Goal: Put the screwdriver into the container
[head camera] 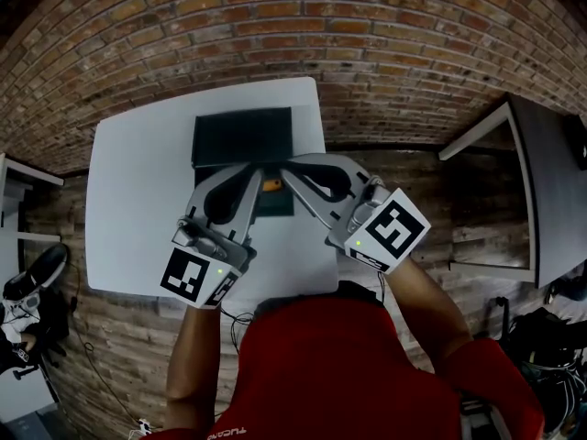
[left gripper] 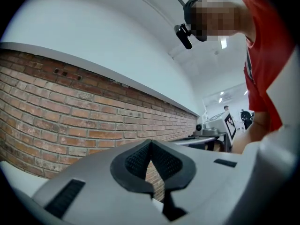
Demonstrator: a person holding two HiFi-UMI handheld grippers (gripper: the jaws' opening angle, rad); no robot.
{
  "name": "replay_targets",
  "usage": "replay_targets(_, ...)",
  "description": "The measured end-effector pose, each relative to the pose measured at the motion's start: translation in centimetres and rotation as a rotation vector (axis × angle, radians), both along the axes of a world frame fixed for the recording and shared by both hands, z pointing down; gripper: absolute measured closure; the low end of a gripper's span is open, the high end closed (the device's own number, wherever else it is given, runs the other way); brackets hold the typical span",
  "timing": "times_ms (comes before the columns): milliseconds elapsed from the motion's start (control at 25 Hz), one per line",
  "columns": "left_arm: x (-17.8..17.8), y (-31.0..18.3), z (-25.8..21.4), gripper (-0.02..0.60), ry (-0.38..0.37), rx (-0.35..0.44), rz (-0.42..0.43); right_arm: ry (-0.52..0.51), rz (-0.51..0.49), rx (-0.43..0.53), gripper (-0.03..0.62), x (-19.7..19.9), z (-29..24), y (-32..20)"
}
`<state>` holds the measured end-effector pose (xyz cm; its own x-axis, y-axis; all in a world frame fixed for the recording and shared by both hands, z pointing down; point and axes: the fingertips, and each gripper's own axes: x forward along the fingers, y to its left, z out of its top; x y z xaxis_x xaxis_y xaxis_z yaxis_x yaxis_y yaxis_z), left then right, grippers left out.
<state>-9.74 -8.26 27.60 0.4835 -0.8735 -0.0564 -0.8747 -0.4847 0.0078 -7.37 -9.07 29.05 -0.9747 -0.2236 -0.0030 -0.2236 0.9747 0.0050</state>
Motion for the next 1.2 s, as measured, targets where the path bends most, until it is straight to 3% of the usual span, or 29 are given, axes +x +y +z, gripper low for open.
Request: replay_targets(1200,2.2,0.7,-0.1,0.569,0.0,0.023,-0.039,-0.007,-0.007,0.067,0.563,1.8,-0.9,1.2)
